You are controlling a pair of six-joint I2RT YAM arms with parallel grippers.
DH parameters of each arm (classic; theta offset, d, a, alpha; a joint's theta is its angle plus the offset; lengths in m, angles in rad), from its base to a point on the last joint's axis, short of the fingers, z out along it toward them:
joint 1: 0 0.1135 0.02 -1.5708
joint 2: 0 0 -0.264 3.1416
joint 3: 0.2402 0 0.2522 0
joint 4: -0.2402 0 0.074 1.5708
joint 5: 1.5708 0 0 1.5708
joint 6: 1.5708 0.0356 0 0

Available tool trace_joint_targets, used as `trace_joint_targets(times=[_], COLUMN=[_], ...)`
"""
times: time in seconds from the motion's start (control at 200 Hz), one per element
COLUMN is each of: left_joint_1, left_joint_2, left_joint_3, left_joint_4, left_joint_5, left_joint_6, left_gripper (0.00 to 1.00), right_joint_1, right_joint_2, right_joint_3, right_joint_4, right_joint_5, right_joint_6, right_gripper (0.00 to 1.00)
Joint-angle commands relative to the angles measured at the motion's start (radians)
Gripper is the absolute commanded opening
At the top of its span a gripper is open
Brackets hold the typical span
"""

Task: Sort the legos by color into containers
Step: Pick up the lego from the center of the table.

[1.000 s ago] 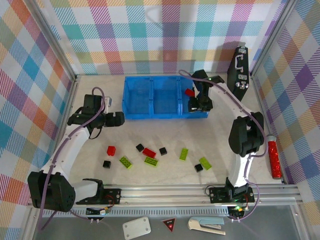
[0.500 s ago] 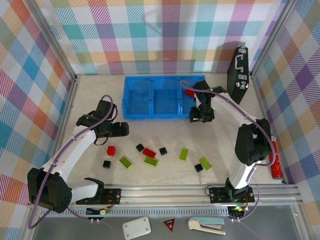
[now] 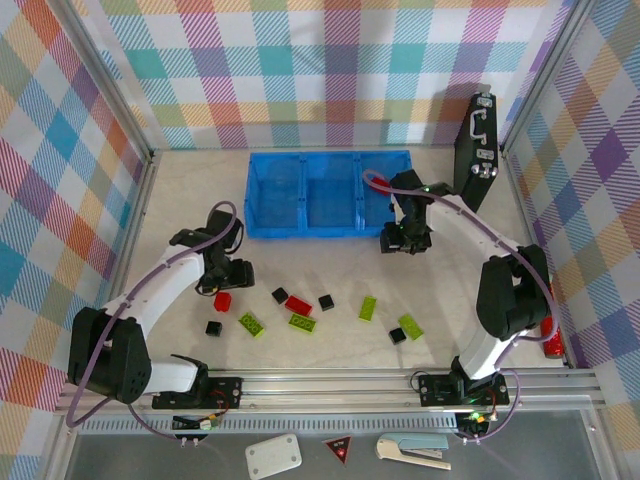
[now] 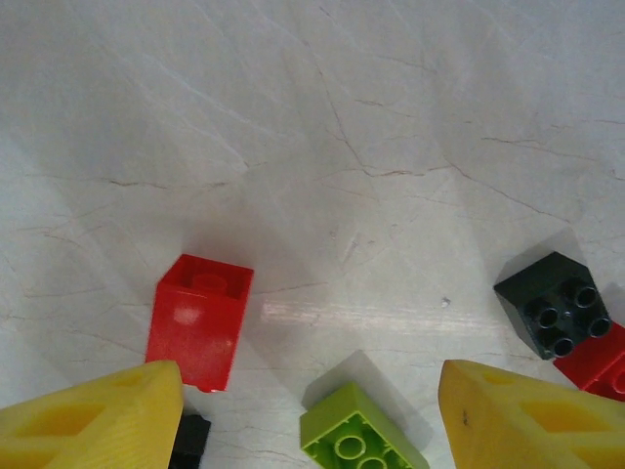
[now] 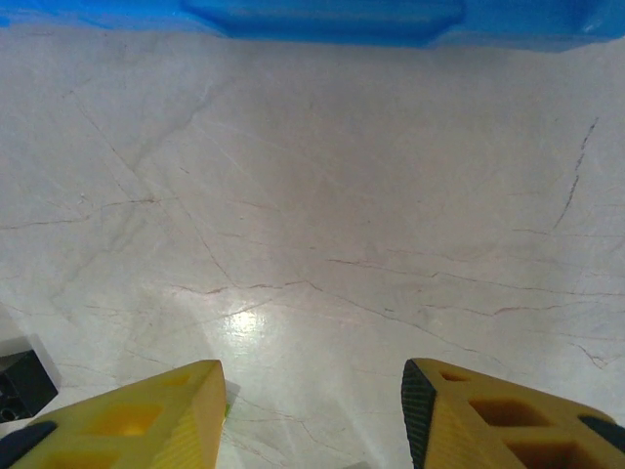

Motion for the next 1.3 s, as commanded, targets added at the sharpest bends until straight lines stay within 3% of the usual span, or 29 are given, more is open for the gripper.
trace_joint_targets(times=[0.0,0.16,0.41,0.59,0.98,1.3], left_joint_1=[-0.065,-0.176,-0.321,-0.345,-0.349,-0.349], left_joint_2=[0.003,0.056,0.194,0.244,0.314,0.339], left_joint_3=[-0.003,-0.005,0.041,0.054,0.065,0.052], left_joint_4=[-0.037,0.023,0.13,0.181,0.226,0.251], left_joint_5=[0.013,0.0,-0.068,-0.078,-0.068,-0.05], left_joint_6=[-0.076,-0.2,-0.42,-0.495,-0.527,-0.534], left_gripper=[0.69,0.64,0.66,0.65,0.64,0.52], right_joint_1=[0.005,0.006,0.006,0.006,0.006,0.005], right_joint_2=[-0.042,-0.048,-0.055,-0.064,-0.076,-0.079], right_joint_3=[-0.023,-0.041,-0.051,-0.051,-0.052,-0.062], right_joint_4=[0.016,0.024,0.027,0.021,0.012,0.011], right_joint_5=[-0.019,-0.022,-0.019,-0.013,-0.002,0.003], right_joint_6=[0.003,0.006,0.002,-0.009,-0.026,-0.03], right_gripper=[0.52,0.52,0.52,0.52,0.52,0.52])
